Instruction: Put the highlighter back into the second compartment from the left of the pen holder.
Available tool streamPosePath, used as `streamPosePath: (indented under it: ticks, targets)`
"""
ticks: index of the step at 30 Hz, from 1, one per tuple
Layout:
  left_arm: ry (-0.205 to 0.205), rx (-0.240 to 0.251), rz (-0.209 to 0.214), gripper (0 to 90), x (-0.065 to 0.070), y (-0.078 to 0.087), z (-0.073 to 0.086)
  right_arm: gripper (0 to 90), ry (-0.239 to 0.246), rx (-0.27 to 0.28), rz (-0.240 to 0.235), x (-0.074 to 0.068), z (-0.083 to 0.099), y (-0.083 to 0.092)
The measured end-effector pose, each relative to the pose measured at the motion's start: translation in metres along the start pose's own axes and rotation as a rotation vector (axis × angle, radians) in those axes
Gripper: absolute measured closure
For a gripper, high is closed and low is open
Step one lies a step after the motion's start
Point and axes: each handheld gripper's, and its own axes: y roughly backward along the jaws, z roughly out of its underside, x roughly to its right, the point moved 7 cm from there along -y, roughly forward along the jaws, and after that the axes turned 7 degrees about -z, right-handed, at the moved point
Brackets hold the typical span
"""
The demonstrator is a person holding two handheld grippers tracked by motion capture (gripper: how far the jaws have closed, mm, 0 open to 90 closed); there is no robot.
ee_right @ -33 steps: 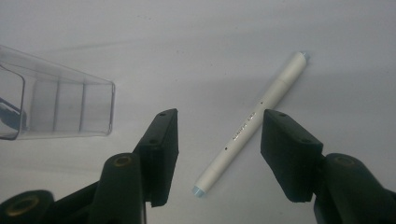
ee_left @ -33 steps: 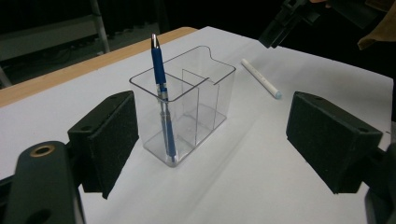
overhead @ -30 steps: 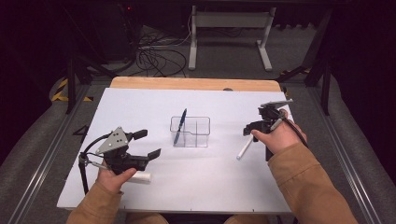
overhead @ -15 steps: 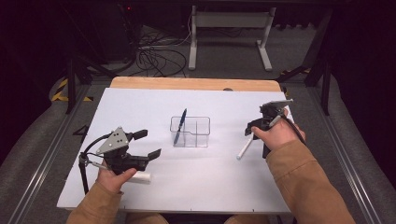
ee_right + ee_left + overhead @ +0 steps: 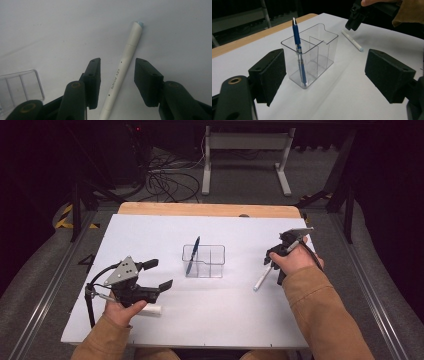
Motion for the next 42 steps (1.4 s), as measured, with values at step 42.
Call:
streamPosePath:
  ticks: [42]
  targets:
    - [-0.012, -0.006, 0.0, 18.0, 0.001, -0.002, 0.002, 69.4, -0.103, -0.007, 0.068, 0.01, 0.006, -0.029]
